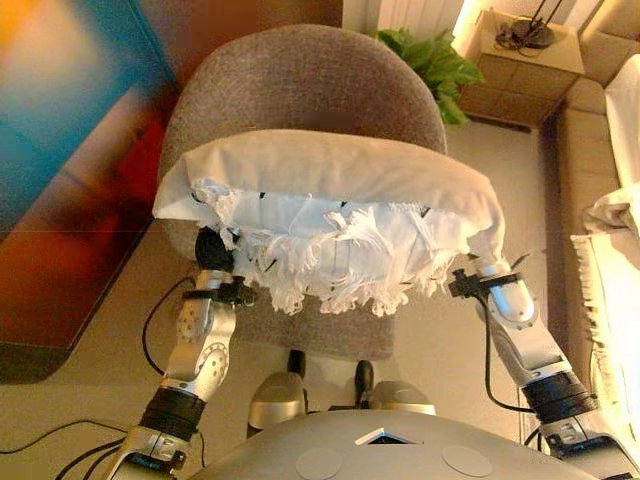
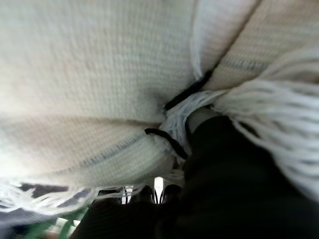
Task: Pick up the cushion and take it to the sofa
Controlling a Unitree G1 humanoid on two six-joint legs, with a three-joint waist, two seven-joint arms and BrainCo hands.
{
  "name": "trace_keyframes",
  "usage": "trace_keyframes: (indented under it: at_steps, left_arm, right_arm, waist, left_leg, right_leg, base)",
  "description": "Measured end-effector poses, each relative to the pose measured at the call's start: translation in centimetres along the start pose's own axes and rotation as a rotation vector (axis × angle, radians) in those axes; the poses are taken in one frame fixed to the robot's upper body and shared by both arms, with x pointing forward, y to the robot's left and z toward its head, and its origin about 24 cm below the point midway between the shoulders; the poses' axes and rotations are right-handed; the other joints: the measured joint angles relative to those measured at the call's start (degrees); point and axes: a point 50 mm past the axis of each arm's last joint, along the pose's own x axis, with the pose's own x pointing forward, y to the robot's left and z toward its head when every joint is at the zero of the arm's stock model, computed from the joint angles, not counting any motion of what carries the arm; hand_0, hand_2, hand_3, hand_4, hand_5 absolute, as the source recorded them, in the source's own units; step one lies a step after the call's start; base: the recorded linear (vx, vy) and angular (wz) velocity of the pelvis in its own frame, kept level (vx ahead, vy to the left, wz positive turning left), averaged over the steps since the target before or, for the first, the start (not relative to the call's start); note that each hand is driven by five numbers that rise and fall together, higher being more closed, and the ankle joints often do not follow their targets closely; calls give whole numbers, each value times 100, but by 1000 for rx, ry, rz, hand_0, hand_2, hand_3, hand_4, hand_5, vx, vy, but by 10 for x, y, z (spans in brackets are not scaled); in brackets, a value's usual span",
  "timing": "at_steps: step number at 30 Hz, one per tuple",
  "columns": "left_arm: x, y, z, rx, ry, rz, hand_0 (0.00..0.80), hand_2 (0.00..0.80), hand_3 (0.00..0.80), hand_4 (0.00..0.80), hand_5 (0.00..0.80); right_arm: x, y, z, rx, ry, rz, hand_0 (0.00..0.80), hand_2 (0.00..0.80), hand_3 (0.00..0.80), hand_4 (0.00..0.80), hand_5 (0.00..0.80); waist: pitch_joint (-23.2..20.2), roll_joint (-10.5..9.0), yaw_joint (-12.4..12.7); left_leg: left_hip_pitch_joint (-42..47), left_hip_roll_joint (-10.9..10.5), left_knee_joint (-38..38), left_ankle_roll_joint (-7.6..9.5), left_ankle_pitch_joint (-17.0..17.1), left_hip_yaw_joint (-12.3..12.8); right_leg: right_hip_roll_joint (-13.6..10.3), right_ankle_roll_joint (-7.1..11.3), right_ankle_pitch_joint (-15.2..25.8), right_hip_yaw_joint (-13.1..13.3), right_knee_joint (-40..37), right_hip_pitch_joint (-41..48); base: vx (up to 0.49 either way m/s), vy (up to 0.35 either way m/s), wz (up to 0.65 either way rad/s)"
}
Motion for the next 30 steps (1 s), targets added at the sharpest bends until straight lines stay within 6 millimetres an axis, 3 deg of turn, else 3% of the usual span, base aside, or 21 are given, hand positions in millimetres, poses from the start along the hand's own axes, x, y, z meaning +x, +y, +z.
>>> trace_keyframes:
  at_steps: [6, 12, 20, 30]
  left_arm:
    - [3, 12, -29, 55, 136, 97, 800, 800, 800, 800, 800]
    - [27, 10, -42, 133, 196, 160, 800, 800, 800, 800, 800]
    - [97, -5, -16, 242, 135, 171, 800, 800, 800, 800, 800]
    - [149, -26, 17, 332, 130, 204, 800, 800, 800, 800, 800]
  right_arm:
    - [11, 10, -31, 29, 137, 7, 800, 800, 800, 800, 800]
    - [42, 12, -39, -2, 205, -39, 800, 800, 800, 800, 800]
    - [113, 1, -13, -61, 221, -134, 800, 800, 800, 800, 800]
    - [149, -17, 9, 9, 295, -184, 800, 800, 800, 800, 800]
  waist:
    - [-5, -9, 12]
    - [-9, -18, 157]
    - [48, -43, 141]
    - [748, -168, 102]
  left_leg:
    - [62, -75, -23, 54, 23, -56]
    - [34, -63, -28, 41, 23, -81]
    - [-785, -71, -22, 80, 341, -152]
    - [-1215, -60, -21, 72, 428, -171]
  right_leg:
    - [-69, 30, -36, -149, -1, 97]
    - [-56, 29, -34, -180, -8, 86]
    - [-55, 38, 222, -231, 3, -696]
    - [-39, 25, 342, -235, 5, -1129]
  base:
    - [104, 39, 9]
    - [33, 12, 3]
    - [-129, 9, 5]
    - [-16, -1, 0]
